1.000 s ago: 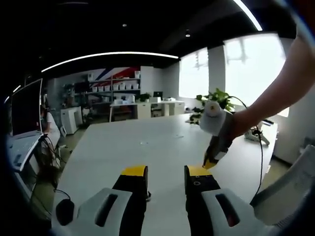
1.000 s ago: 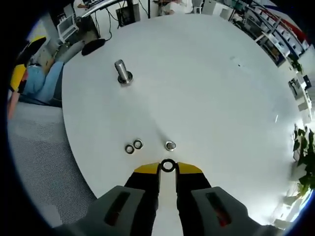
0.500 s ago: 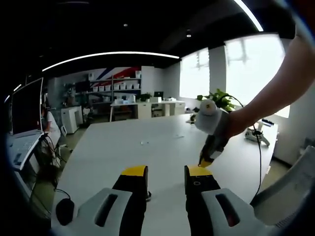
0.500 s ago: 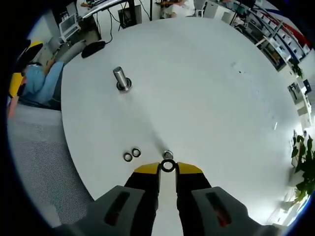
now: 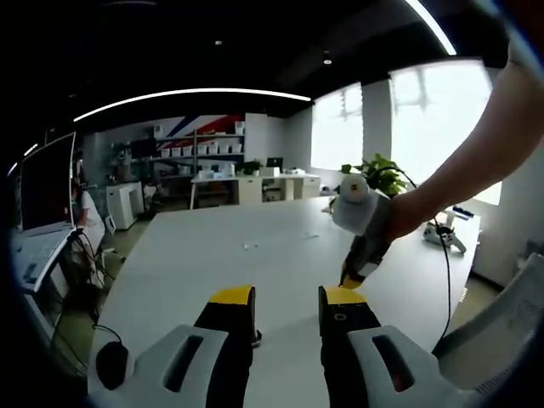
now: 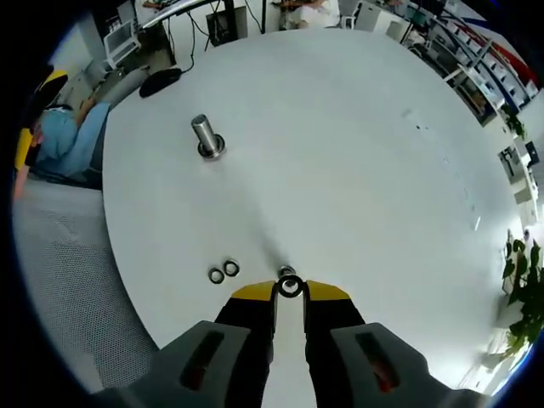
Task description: Place the washer onto the threaded stud by aligning its center hole with the stud, sliding it down to the base, and recovering from edge contact or off-axis alignment until the washer reaches the visible bottom stop.
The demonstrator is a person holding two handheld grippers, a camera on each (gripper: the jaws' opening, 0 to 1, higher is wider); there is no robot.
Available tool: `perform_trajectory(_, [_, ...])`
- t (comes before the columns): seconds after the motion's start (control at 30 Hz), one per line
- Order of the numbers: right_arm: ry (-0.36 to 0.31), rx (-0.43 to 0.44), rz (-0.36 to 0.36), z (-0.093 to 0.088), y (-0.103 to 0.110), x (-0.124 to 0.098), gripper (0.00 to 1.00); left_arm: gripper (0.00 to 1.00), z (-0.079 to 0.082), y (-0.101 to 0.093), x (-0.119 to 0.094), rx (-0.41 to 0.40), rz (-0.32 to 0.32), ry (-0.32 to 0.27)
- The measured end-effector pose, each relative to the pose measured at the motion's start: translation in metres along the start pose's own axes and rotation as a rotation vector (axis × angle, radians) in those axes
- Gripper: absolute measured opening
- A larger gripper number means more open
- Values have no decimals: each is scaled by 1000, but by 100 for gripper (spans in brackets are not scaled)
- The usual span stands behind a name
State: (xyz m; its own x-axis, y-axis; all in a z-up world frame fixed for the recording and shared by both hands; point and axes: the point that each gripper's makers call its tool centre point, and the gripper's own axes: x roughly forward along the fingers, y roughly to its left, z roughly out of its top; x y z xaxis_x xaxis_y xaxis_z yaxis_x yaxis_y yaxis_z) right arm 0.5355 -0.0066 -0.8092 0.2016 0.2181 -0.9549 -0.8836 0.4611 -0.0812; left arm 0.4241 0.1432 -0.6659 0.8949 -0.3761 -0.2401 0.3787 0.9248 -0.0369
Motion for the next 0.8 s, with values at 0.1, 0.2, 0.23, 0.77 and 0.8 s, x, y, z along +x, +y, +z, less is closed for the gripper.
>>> perform_trajectory(0.1, [1,0,2,0,-2,2,13,28,0,0,0,-3,1,1])
perform_trajectory(0.2, [3,4,7,-1,-2,3,13,28,-1,0,0,-4,2,3])
perform_trajectory(0.23, [4,3,8,-1,-1,4,13,28,-1,0,0,-5,2,4])
perform_trajectory(0.77, [19,5,19,-1,-1,9,13,28,-2,2,0,-10,8,7])
perform_trajectory(0.8, [21,6,20,-2,0,10,14,28,-2,2,1,-10,6,7])
